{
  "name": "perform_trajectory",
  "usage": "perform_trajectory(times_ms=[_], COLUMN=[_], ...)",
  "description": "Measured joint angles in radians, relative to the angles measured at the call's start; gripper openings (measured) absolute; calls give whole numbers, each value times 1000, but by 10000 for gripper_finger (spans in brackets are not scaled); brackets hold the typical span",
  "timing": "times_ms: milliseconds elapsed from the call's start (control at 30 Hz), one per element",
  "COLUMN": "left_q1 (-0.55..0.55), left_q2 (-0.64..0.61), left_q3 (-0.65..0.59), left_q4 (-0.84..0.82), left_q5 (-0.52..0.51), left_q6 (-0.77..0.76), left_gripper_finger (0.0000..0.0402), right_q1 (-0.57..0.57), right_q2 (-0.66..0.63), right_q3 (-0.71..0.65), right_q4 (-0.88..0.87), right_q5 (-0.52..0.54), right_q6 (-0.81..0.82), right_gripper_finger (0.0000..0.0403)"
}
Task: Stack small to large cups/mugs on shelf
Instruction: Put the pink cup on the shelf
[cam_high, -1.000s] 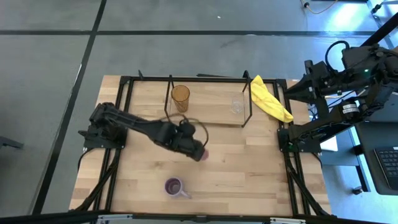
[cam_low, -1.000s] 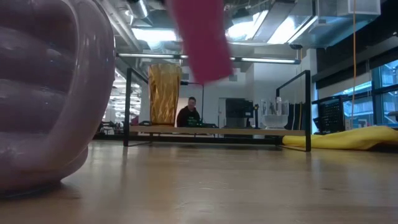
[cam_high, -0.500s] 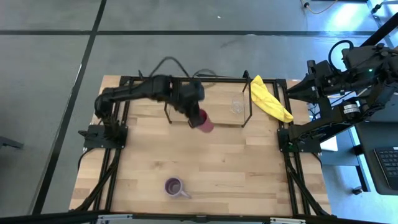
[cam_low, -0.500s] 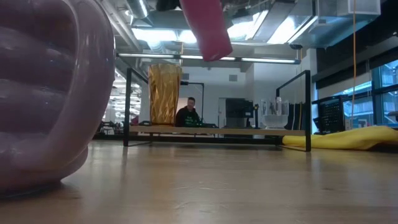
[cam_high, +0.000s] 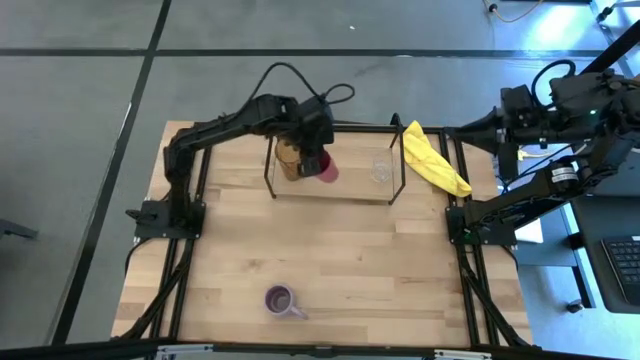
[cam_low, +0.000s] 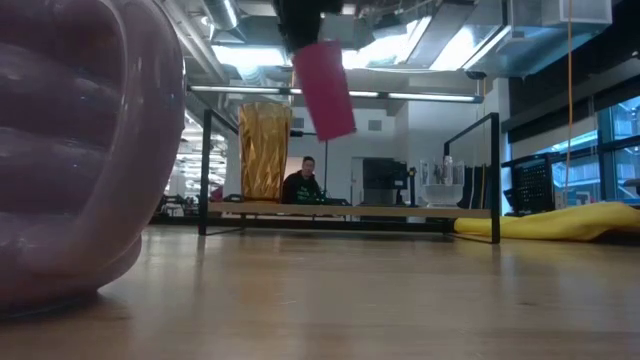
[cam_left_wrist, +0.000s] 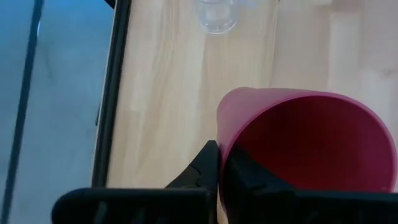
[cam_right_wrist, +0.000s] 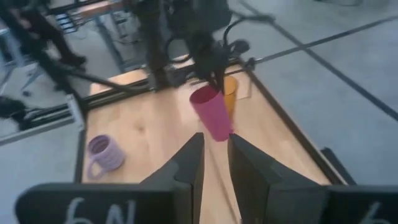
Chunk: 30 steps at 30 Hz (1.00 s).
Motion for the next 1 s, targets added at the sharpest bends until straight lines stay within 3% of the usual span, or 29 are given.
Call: perform_trajectory(times_ms=[133, 400, 867, 1000], left_q1=[19, 28, 49, 31], left_q2=[44, 57, 59, 69], left_q3=[-2, -2, -1, -2], left_q4=[32, 127, 95, 81], left_q5=[6, 70, 81, 81], left_q6=[101, 277, 273, 272], left_gripper_finger=[0, 0, 0, 0], right_q1=[0, 0, 0, 0], right_q2=[21, 79, 161, 173], right_q3=[0, 0, 0, 0], right_q4=[4, 4, 2, 2], right_q5=[54, 56, 55, -4], right_q6=[11, 58, 116, 108], right_gripper_finger=[74, 74, 74, 74])
